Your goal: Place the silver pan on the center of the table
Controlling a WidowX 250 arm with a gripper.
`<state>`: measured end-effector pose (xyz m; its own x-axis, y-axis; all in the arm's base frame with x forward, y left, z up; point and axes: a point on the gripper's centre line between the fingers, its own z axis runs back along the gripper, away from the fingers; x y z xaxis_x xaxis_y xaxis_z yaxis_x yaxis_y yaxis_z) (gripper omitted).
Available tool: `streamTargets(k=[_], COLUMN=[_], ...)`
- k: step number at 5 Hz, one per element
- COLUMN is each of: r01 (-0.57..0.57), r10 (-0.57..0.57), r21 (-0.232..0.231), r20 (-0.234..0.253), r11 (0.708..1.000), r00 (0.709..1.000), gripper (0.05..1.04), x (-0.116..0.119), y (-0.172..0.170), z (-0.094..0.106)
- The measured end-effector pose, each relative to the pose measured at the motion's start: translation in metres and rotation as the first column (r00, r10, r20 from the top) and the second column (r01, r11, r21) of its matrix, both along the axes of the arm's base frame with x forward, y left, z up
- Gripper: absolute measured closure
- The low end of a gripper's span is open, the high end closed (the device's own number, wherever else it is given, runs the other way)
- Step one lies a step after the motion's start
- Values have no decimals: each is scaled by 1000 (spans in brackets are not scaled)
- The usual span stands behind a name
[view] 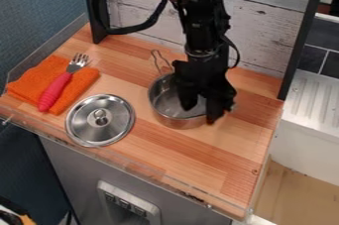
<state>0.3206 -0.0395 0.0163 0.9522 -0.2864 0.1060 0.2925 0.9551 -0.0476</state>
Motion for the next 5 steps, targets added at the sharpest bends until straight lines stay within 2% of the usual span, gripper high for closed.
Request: streamTargets(k=[1,2,5], r01=[-175,-248,-202], r10=[175,247,202], r21=[36,53,72], r20=[6,24,9], r11=[984,967,977], r00=[985,969,979], gripper=[68,74,79], x=[-6,-7,-9], y=[-4,-6,-5], z=[-7,-9,-9])
